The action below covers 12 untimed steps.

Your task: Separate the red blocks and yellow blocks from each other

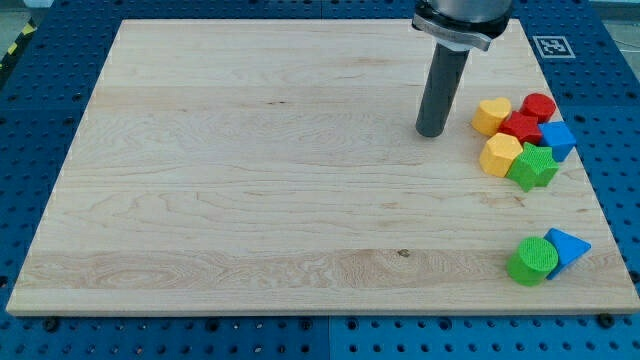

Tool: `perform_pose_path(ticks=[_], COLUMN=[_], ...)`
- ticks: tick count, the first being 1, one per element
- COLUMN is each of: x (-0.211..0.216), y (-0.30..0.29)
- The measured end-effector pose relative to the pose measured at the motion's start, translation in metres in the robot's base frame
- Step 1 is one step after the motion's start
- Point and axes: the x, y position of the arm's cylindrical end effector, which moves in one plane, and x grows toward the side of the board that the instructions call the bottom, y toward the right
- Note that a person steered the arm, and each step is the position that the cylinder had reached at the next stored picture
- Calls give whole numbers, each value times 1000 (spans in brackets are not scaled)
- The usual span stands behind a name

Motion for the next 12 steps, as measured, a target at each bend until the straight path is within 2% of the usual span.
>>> perform_pose_path(ticks=[1,2,3,4,5,6,7,9,10,12], x=[-32,-92,-108,-102,-53,-19,-17,-7,4,-14], y=[-19,-12,59,166,217,212,174,54,52,74])
